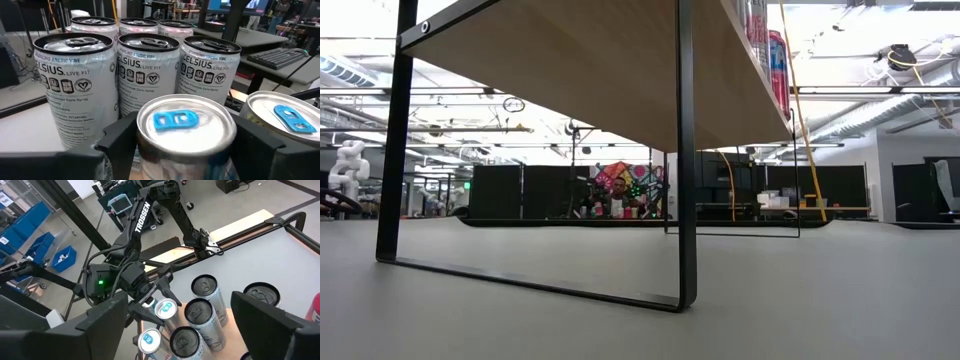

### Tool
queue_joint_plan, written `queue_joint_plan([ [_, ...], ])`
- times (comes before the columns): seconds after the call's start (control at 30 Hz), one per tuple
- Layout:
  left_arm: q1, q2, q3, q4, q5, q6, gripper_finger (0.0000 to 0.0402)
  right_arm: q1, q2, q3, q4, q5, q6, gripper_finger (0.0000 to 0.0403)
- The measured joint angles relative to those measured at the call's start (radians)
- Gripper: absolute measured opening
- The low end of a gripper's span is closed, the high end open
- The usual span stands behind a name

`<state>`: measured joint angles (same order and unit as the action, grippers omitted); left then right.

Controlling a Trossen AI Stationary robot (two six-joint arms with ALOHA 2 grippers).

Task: Place canned beverage on shelf
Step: Put the blue soda can on the shelf aligned with the other blue soda can

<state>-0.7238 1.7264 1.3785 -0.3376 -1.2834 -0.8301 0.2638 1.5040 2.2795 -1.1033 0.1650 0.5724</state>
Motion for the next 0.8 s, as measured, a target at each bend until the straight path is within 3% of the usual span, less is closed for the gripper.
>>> queue_joint_plan([
  [0.2, 0.0, 0.0, 0.0, 0.0, 0.004, -0.001, 0.0288, 0.0, 0.0, 0.0, 0.0, 0.0, -0.003, 0.0325],
  [0.8, -0.006, -0.004, 0.0, 0.001, 0.05, 0.017, 0.029, 0.0, 0.0, 0.0, 0.0, 0.0, -0.008, 0.0325],
])
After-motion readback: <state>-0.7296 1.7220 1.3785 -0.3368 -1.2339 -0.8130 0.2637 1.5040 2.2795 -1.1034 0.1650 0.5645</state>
